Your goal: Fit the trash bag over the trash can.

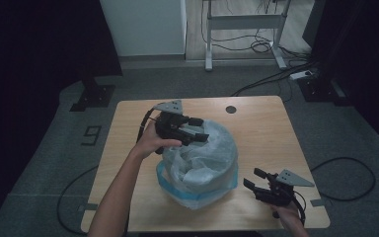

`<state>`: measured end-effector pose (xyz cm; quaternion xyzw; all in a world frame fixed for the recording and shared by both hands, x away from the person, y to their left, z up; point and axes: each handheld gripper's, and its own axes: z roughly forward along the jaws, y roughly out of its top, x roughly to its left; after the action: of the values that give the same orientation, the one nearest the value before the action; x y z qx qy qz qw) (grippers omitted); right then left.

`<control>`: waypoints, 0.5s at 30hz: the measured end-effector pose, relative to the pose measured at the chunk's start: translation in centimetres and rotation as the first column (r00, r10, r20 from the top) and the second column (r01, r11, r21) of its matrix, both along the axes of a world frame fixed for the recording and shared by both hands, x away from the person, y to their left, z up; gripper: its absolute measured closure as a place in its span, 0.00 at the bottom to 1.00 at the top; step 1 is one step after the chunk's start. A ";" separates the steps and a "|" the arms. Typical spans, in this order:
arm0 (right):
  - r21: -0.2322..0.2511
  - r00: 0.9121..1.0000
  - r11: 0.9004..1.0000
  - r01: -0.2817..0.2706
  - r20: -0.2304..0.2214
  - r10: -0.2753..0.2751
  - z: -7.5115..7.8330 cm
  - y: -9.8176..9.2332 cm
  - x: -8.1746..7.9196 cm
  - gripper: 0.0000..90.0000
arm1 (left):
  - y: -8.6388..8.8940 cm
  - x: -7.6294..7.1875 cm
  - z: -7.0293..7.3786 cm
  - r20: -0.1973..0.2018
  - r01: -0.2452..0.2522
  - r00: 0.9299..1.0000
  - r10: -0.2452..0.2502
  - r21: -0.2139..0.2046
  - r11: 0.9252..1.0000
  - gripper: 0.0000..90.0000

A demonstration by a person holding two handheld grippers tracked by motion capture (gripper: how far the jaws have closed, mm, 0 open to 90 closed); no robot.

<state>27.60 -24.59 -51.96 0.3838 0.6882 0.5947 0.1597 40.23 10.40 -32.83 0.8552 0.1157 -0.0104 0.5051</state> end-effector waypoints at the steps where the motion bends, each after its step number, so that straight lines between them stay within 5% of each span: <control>1: 0.000 1.000 1.000 0.000 0.000 0.000 0.0 0.0 0.0 0.35 | -0.6 0.0 -0.1 -0.004 0.014 1.000 -0.013 0.030 0.999 0.39; 6: 0.004 1.000 1.000 0.001 0.001 -0.001 0.1 -0.1 -0.1 0.35 | -2.6 0.0 -1.0 -0.005 0.050 0.999 -0.050 0.161 0.986 0.45; 11: 0.005 1.000 1.000 -0.002 0.001 0.002 0.1 -0.1 -0.1 0.35 | -4.2 0.0 -1.8 0.012 0.038 0.999 -0.044 0.304 0.952 0.50; 15: 0.002 1.000 1.000 -0.004 0.002 0.004 0.1 -0.1 -0.1 0.35 | -5.2 -0.1 -2.2 0.031 0.039 0.998 -0.054 0.377 0.925 0.53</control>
<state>27.46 -24.66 -51.87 0.3819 0.6883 0.5960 0.1587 40.11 5.19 -35.02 0.9387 0.0850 0.0175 0.3337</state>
